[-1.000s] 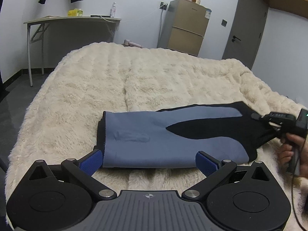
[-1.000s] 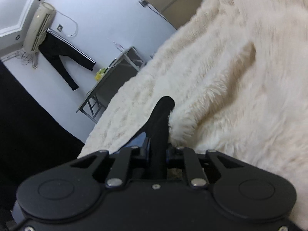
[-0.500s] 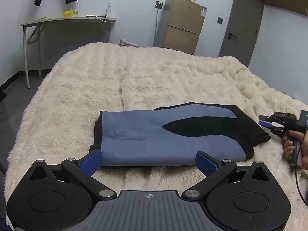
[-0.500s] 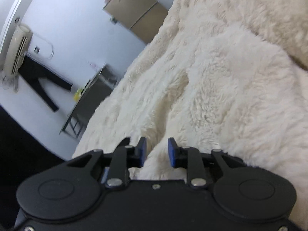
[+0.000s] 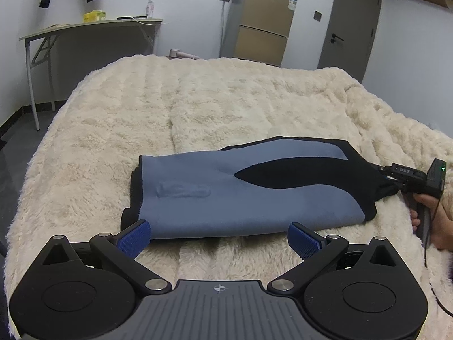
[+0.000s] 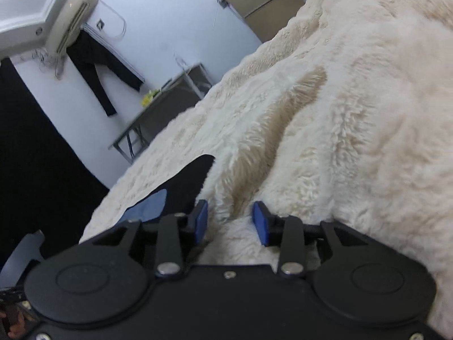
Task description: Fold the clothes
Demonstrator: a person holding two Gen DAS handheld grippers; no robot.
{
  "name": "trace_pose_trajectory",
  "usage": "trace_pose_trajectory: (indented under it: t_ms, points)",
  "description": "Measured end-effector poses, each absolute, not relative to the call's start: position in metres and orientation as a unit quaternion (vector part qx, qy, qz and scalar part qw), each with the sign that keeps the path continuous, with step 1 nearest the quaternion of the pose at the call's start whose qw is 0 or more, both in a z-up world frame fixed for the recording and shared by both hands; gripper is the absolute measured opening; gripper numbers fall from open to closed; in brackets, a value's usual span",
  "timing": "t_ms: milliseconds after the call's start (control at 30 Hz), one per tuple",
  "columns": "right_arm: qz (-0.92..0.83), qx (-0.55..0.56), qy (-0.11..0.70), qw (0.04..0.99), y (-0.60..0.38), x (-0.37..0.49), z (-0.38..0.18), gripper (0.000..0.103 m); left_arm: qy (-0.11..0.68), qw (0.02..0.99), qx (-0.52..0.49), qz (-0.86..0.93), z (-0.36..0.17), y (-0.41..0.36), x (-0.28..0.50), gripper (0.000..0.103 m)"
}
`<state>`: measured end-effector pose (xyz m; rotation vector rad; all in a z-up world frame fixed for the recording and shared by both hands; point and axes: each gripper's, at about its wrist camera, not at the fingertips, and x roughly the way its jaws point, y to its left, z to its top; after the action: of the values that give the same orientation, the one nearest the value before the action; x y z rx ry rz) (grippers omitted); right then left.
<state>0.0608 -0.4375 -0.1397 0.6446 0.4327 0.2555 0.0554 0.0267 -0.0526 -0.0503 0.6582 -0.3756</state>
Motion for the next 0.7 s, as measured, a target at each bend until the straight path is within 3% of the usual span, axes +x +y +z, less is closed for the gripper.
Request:
trace_pose_trajectory:
  t_ms: [467,700]
  points:
    - [0.134,0.34,0.199,0.909,-0.442,0.077,-0.155,0.037,0.257,0.949,-0.055,-0.177,-0.065,-0.065,0.127,0.101]
    - [0.128,0.336,0.204,0.91,-0.44,0.082,-0.155,0.037,0.258,0.947,-0.099,-0.165,-0.089,-0.055,0.123,0.101]
